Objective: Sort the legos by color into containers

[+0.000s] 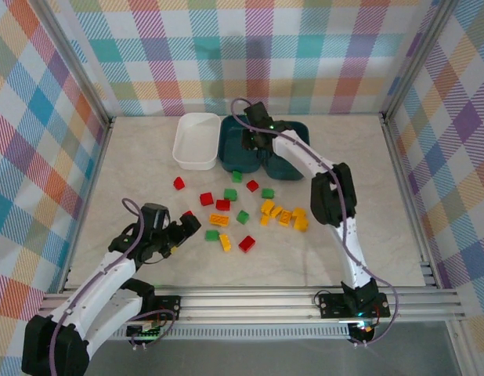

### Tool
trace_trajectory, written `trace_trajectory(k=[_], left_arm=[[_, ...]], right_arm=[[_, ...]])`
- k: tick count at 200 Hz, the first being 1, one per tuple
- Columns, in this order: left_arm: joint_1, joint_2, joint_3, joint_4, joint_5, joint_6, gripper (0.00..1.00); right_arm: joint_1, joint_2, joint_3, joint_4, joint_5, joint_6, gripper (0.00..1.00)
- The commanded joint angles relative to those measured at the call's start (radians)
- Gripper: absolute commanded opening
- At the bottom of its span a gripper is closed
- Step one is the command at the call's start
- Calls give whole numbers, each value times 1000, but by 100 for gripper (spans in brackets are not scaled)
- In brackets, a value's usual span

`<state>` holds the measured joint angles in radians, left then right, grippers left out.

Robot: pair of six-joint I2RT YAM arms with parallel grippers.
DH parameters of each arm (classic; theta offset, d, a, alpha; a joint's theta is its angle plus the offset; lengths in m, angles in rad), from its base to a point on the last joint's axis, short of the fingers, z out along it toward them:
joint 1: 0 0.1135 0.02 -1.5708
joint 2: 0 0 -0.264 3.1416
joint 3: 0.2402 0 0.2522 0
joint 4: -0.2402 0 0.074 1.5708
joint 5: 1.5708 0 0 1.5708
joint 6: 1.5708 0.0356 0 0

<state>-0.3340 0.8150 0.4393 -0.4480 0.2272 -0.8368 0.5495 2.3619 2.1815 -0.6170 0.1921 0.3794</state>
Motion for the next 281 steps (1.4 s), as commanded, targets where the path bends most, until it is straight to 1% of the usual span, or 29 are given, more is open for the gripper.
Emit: trace_trajectory(k=[1,5,11,24,38,52,67,87,104,116,127,140,153,176,183,205,251,262,281], left_arm=[[-17,23,57,12,15,36,98],[-19,30,65,9,14,42,98],[-20,40,80,1,11,50,98],[-20,53,118,-45,-41,57,98],[-20,31,150,-82,-154,58,100],[-18,8,156,-64,-249,54,100],[-15,30,179,-26,-268,71,100],[-12,172,264,-40,-269,110,100],[-2,360,338,-38,-236,134,100],[11,507,415,-72,-207,144,100],[19,629,481,-102,-184,152,94],[21,724,534,-122,-184,148,86],[21,780,561,-138,-201,127,79],[20,820,572,-164,-220,83,72],[18,822,575,-179,-227,75,72],[10,807,572,-218,-270,63,72],[-20,804,578,-251,-281,69,73],[-35,794,569,-255,-287,67,74],[-59,776,548,-239,-267,39,80]], right_arm=[[7,42,148,-147,-44,-36,53],[7,43,158,-151,-47,-35,59],[8,36,163,-150,-52,-35,63],[9,4,155,-147,-79,-28,65],[13,-57,126,-155,-125,-11,67],[30,-180,-31,-86,-138,-5,67],[53,-336,-279,45,-147,5,68],[66,-527,-582,192,-166,32,69],[66,-647,-794,281,-164,67,69],[67,-709,-914,312,-158,110,68],[68,-749,-1009,346,-181,135,67],[78,-782,-1090,359,-178,152,66],[84,-806,-1139,368,-187,137,66],[86,-852,-1184,363,-157,138,66],[86,-863,-1190,364,-154,142,66],[85,-887,-1206,389,-171,156,66],[86,-910,-1248,445,-193,180,66],[87,-910,-1257,455,-196,185,66],[87,-902,-1260,459,-196,185,66]])
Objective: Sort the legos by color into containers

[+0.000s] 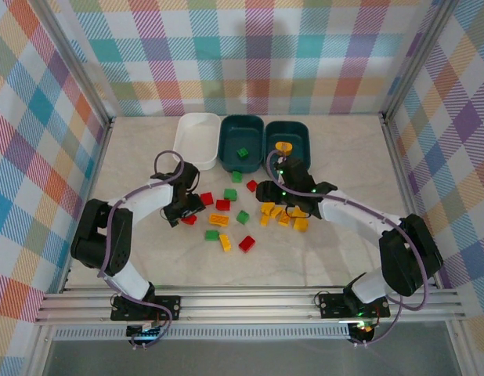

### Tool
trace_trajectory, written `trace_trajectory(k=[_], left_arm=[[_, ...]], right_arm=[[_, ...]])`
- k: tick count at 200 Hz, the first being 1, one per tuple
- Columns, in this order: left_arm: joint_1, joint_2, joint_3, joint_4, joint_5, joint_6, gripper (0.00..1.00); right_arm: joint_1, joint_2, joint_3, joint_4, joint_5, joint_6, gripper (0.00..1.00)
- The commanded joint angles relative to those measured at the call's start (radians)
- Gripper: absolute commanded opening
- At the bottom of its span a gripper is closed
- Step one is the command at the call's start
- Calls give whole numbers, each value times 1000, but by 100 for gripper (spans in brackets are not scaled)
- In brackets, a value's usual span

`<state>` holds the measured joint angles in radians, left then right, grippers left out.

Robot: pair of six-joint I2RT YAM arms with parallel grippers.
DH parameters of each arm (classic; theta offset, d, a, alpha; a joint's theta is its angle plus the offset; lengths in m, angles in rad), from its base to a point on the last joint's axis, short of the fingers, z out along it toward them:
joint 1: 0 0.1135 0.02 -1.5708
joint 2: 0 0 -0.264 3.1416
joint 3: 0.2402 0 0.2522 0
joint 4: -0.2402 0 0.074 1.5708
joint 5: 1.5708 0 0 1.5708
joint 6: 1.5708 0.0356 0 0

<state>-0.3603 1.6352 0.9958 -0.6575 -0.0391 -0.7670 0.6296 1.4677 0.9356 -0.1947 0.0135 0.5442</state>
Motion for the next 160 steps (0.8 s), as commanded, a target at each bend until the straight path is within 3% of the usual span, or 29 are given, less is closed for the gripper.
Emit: trace_trajectory(k=[1,18,44,76,112,160], left_arm=[[-34,-45,-10,-28,2,-34,81],[-57,-42,-17,-4,19,-76,83],[-69,-49,-40,15,-47,-129,83],[-68,-47,-78,33,-86,-178,77],[-68,-37,-98,94,-99,-186,65],[-66,-16,-62,80,-154,-163,36]], right_arm=[[7,-8,-14,38,-18,20,66],[8,2,-11,36,-14,19,66],[7,5,-11,30,-6,11,66],[7,-5,-36,29,21,3,66],[9,-4,-44,56,-3,4,66],[13,0,-59,76,3,7,65]])
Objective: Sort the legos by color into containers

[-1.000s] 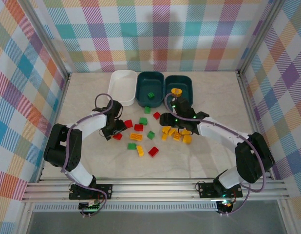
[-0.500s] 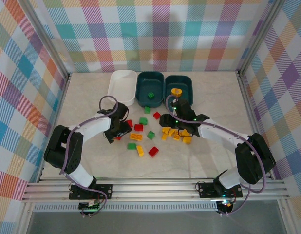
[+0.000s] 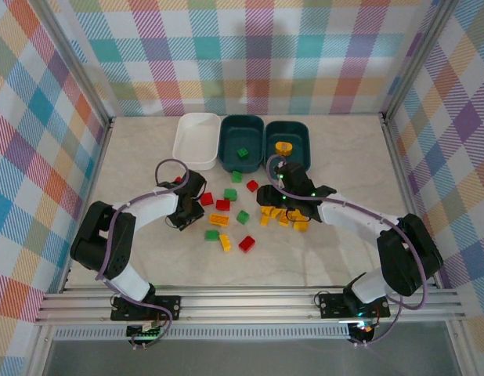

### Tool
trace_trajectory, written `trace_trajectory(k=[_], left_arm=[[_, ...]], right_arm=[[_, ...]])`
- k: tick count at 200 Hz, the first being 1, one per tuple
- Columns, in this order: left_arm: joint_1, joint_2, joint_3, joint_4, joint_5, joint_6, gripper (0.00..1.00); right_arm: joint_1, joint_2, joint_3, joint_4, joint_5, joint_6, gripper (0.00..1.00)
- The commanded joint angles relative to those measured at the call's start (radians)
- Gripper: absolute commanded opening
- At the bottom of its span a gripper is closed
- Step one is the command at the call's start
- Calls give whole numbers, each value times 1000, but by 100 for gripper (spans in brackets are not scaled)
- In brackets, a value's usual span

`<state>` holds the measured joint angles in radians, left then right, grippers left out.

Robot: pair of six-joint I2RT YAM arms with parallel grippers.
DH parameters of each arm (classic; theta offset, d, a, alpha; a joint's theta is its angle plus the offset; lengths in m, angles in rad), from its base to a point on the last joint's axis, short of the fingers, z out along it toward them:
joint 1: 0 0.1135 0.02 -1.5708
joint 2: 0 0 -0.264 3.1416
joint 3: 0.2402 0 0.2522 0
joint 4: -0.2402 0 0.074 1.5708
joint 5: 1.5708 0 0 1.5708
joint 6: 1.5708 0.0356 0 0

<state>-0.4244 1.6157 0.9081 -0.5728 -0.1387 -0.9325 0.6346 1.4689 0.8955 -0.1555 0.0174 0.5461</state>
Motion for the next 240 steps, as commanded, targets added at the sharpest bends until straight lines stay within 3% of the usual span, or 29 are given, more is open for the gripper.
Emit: trace_trajectory(k=[1,34,67,83,120,152,182,203,240], left_arm=[[-3,2,26,-5,-56,4,35],[-3,-77,66,-40,-84,42,29],[16,-86,293,-130,-152,160,28],[56,-16,440,-153,-140,231,23],[159,269,781,-197,-60,345,24],[226,454,968,-203,79,378,27],[243,546,1061,-177,134,418,31],[243,595,1127,-180,179,435,40],[239,536,1117,-126,260,460,84]], right_arm=[[8,0,-19,36,-1,5,65],[10,-8,-38,59,32,19,64],[11,-28,-73,90,93,49,64],[11,-33,-82,97,113,51,64],[11,-41,-94,95,182,50,64],[11,-89,-117,92,253,48,65],[10,-101,-132,110,268,52,66],[10,-87,-123,104,275,50,68],[9,-90,-108,69,333,50,77]])
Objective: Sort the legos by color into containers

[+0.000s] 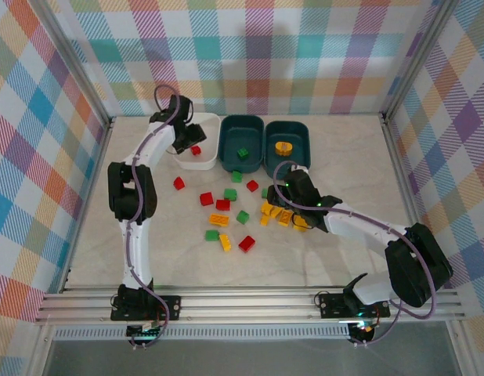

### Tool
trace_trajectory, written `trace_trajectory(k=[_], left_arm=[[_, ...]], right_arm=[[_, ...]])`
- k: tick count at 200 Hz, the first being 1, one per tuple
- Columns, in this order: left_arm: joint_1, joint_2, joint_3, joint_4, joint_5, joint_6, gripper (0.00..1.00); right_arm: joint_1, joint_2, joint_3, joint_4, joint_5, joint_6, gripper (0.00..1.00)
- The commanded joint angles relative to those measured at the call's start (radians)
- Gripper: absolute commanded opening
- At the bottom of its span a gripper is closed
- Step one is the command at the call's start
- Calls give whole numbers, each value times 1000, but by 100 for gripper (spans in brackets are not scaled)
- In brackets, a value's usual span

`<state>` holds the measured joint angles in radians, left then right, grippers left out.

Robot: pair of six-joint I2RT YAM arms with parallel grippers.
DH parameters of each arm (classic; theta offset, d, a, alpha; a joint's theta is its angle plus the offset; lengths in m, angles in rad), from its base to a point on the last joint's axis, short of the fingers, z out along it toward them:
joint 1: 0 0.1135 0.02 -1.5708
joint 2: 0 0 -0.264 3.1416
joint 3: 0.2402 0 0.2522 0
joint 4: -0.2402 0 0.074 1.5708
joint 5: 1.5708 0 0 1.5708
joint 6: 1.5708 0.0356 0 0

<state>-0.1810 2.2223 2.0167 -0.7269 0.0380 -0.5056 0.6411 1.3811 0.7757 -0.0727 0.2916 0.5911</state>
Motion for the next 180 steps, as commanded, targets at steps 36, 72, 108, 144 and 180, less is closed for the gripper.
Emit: trace_trajectory(k=[36,72,108,144,180], left_arm=[[-24,-330,-270,180,146,28,99],[-52,-670,-831,479,164,-119,100],[-97,-803,-1176,588,194,-205,100],[-152,-860,-1306,655,192,-229,100],[-220,-893,-1275,599,175,-201,100]], right_arm=[[-11,-11,27,-88,162,43,81],[-67,6,43,-186,144,91,76],[-84,-6,-28,-241,40,102,72],[-84,64,-8,-249,-54,32,76],[-85,113,-8,-248,6,41,66]])
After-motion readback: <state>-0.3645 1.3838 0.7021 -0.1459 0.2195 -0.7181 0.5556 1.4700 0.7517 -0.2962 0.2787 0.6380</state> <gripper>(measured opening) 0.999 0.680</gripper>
